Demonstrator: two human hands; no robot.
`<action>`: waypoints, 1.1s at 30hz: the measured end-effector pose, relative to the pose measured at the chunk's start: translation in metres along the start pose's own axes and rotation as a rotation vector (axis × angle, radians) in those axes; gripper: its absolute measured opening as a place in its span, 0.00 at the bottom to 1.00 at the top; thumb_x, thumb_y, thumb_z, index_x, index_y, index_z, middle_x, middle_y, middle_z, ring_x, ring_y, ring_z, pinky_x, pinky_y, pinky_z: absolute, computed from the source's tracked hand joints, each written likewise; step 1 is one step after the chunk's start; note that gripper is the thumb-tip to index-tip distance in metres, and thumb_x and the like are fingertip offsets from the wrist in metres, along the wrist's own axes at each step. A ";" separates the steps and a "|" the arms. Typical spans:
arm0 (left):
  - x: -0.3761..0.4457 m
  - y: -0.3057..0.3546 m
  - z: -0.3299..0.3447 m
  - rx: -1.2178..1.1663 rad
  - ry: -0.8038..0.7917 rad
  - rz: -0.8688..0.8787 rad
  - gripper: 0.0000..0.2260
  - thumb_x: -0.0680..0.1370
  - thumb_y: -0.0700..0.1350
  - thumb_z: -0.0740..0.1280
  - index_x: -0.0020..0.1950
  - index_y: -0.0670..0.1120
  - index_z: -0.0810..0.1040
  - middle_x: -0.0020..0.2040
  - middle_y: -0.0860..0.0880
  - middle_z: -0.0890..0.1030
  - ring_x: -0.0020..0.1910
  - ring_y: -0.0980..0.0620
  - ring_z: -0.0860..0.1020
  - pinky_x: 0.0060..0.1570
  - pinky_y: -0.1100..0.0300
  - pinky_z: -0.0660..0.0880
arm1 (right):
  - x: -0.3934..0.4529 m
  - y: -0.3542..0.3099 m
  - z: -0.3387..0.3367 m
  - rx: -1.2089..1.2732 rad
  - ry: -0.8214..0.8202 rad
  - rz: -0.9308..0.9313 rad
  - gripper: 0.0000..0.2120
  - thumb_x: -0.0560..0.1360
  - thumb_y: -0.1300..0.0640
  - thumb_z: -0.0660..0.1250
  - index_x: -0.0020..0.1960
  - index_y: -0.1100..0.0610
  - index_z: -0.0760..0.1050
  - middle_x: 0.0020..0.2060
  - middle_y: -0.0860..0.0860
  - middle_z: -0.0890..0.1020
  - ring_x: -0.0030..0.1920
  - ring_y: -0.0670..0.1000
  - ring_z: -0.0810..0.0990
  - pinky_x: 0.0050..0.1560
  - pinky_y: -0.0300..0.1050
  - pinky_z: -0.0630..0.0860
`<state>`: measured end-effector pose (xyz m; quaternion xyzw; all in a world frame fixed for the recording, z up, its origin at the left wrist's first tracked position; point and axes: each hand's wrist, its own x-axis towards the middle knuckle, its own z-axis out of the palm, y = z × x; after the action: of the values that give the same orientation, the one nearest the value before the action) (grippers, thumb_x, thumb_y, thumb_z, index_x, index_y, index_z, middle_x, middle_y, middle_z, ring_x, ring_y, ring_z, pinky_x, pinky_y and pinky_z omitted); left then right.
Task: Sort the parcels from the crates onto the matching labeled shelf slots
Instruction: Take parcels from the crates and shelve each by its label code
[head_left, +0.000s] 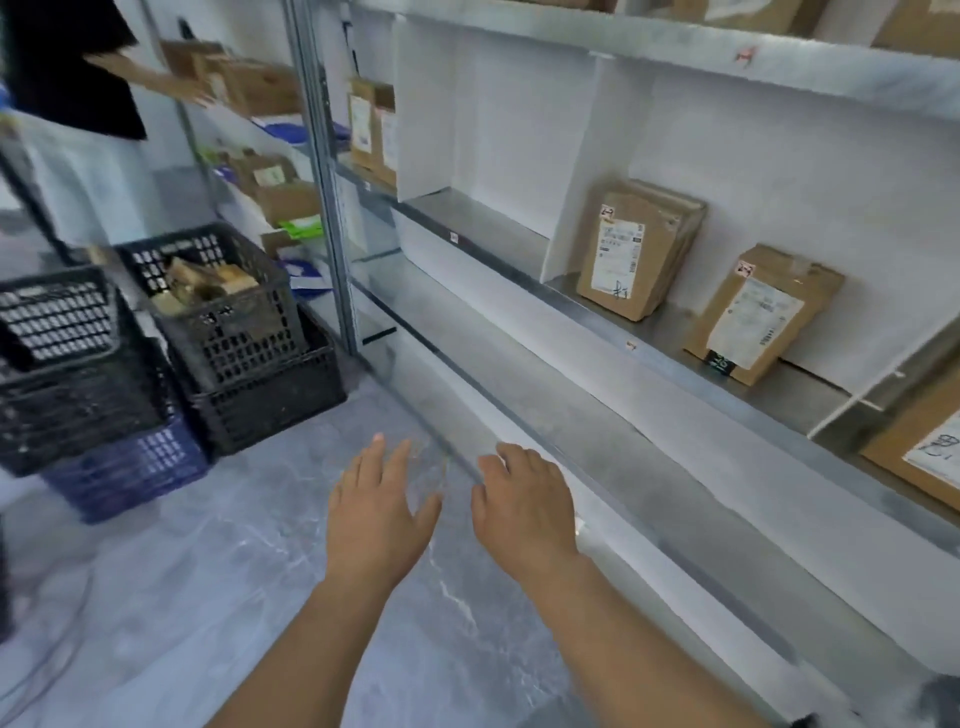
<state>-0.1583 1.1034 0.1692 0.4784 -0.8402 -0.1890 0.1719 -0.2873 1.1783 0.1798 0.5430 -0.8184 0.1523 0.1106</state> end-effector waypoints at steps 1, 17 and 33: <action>0.005 -0.014 -0.008 0.004 -0.010 -0.029 0.29 0.77 0.58 0.63 0.75 0.48 0.62 0.77 0.46 0.58 0.74 0.44 0.60 0.69 0.49 0.59 | 0.010 -0.015 0.007 0.005 0.005 -0.028 0.07 0.58 0.58 0.73 0.36 0.56 0.78 0.37 0.53 0.81 0.34 0.55 0.79 0.35 0.42 0.75; 0.039 -0.181 -0.092 -0.024 0.149 -0.389 0.25 0.79 0.56 0.60 0.74 0.51 0.62 0.71 0.51 0.69 0.68 0.50 0.68 0.63 0.56 0.66 | 0.112 -0.208 0.077 0.115 -0.072 -0.381 0.18 0.54 0.52 0.81 0.41 0.55 0.81 0.43 0.53 0.83 0.41 0.54 0.83 0.38 0.44 0.79; 0.249 -0.294 -0.135 0.180 0.160 -0.440 0.26 0.78 0.57 0.60 0.74 0.51 0.63 0.71 0.53 0.69 0.69 0.51 0.67 0.64 0.54 0.68 | 0.331 -0.304 0.190 0.275 -0.146 -0.449 0.20 0.52 0.52 0.81 0.42 0.53 0.81 0.44 0.51 0.83 0.39 0.52 0.83 0.33 0.44 0.78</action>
<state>0.0021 0.7284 0.1722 0.6765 -0.7130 -0.1077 0.1493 -0.1372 0.7143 0.1572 0.7303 -0.6549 0.1942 0.0075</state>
